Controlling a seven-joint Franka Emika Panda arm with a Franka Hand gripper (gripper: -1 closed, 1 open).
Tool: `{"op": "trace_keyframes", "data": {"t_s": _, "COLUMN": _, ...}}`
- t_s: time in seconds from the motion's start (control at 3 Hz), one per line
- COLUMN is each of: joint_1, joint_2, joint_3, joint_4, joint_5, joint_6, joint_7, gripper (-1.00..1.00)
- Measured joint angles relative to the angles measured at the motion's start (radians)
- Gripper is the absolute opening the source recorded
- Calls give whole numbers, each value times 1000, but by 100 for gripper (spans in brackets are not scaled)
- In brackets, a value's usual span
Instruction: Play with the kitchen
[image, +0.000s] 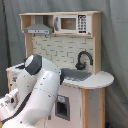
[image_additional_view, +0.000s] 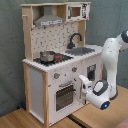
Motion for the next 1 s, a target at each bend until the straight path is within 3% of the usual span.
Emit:
{"op": "trace_keyframes", "data": {"t_s": 0.33, "joint_1": 0, "joint_2": 11, "joint_3": -1, "joint_4": 72, "joint_5": -8, "joint_6": 73, "joint_7": -1, "gripper": 100}}
{"op": "trace_keyframes", "data": {"t_s": 1.0, "joint_1": 1, "joint_2": 33, "joint_3": -49, "joint_4": 130, "joint_5": -76, "joint_6": 233, "joint_7": 10, "gripper": 100}}
